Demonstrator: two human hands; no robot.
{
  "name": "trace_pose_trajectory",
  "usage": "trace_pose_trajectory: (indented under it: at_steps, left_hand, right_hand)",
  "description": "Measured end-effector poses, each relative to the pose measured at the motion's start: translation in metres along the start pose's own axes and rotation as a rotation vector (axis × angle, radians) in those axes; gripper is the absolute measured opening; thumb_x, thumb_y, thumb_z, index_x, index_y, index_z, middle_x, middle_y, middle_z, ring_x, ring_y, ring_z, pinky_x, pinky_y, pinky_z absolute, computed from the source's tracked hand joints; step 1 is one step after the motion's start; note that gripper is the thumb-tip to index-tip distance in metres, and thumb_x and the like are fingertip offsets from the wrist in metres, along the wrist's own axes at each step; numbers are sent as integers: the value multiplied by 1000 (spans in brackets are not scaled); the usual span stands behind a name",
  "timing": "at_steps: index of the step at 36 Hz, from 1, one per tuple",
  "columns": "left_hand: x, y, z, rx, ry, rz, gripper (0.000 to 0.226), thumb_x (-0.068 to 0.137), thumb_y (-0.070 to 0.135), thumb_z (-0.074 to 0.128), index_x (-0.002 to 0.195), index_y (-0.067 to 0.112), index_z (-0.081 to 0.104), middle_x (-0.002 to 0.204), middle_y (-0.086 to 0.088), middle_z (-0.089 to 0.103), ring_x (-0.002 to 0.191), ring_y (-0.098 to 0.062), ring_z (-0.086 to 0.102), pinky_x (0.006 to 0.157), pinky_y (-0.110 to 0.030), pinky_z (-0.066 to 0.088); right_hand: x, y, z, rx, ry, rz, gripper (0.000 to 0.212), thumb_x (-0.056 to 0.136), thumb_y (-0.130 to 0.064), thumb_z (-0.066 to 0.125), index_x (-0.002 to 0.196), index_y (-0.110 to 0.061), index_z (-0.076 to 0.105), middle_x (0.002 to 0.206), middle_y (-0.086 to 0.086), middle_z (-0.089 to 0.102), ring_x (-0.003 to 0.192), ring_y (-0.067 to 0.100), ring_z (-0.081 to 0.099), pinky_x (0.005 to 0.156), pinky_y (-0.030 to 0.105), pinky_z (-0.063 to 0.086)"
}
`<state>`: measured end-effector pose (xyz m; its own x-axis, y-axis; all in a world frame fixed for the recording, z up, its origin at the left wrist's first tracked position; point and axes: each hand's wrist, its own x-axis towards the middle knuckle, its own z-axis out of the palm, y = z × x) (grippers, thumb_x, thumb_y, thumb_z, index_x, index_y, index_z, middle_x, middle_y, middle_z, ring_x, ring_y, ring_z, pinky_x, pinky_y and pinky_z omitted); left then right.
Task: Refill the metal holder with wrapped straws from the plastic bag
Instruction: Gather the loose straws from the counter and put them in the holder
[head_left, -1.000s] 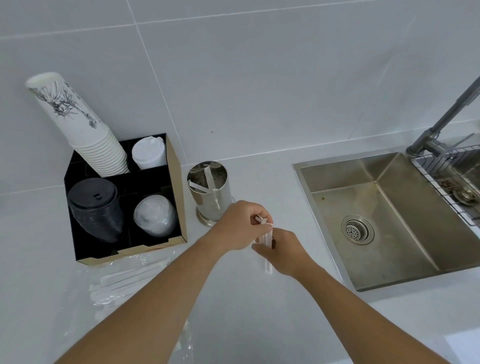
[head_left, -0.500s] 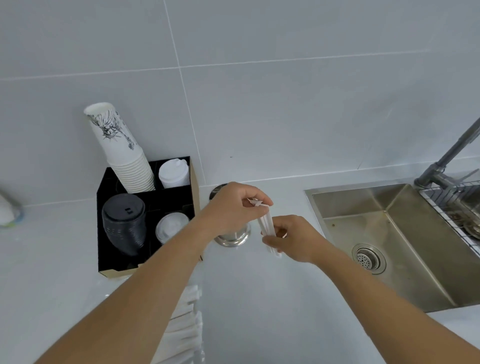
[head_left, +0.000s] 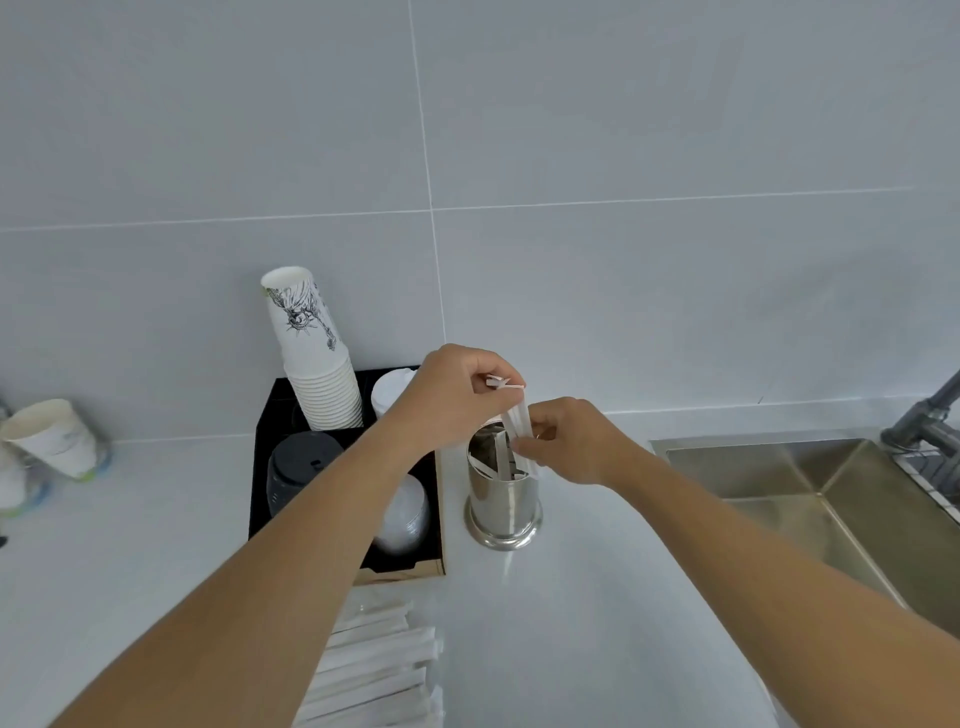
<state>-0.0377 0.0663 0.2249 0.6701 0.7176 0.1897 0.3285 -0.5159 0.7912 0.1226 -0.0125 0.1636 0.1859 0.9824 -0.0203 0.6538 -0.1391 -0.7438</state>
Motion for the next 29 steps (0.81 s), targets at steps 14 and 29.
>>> trace_pose_trajectory:
  at_steps: [14,29]
  left_hand:
    - [20,-43,9,1,5,-56,7,81,16,70,80,20,75,53,13,58,49,-2,44,53,-10,35]
    - [7,-86,23,4,-118,-276,11,85,20,68,95,22,71,93,14,68,45,7,53,46,-5,35]
  right_hand:
    - [41,13,16,-13,-53,99,21,85,-25,63,72,-9,63,61,0,53,48,9,42,45,16,35]
    - [35,23,17,31,-80,188,15,85,-19,62,87,-25,75,90,-5,73,73,10,63,61,17,46]
